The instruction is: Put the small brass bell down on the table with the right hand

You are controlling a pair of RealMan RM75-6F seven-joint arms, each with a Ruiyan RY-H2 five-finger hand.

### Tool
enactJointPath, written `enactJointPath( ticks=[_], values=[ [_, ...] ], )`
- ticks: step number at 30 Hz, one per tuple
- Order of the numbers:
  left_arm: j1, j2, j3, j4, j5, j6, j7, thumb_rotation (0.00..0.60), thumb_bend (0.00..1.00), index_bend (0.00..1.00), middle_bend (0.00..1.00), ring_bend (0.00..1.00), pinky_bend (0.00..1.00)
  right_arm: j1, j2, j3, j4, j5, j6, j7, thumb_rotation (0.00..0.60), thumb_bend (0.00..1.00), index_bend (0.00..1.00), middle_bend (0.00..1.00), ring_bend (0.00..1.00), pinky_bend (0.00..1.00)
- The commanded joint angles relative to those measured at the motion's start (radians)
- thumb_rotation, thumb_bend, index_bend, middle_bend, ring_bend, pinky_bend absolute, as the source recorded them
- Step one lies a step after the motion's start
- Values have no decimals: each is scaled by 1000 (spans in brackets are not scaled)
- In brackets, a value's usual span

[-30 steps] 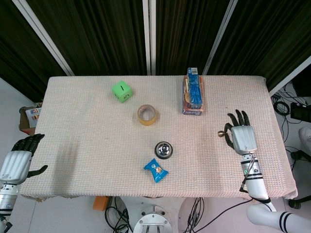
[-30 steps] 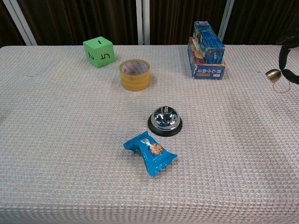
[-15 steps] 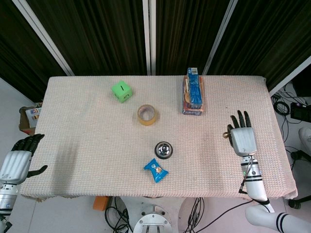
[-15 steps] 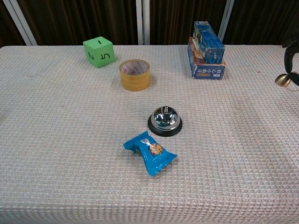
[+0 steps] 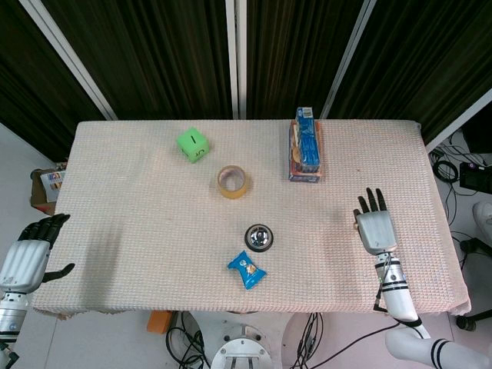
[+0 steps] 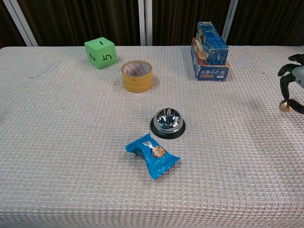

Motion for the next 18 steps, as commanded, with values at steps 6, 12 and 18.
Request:
enactJointPath(
  ticks=[6, 12, 18],
  values=[
    [1, 2, 0, 3, 0, 2, -5, 600, 148, 114, 111, 118, 176, 3, -20, -1, 23, 5, -13, -10, 600, 449, 858, 189, 0, 0],
    [2, 0, 0, 5, 1, 2, -7, 600, 148, 114, 111, 118, 176, 4, -25, -1, 32, 10, -22, -17, 600, 447, 836, 183, 0, 0],
    [2, 1, 0, 3, 2, 3, -5, 600, 148, 114, 113, 118, 176, 3, -19, -1, 29, 20, -35, -26, 600, 407, 774, 167, 0, 0]
  ],
)
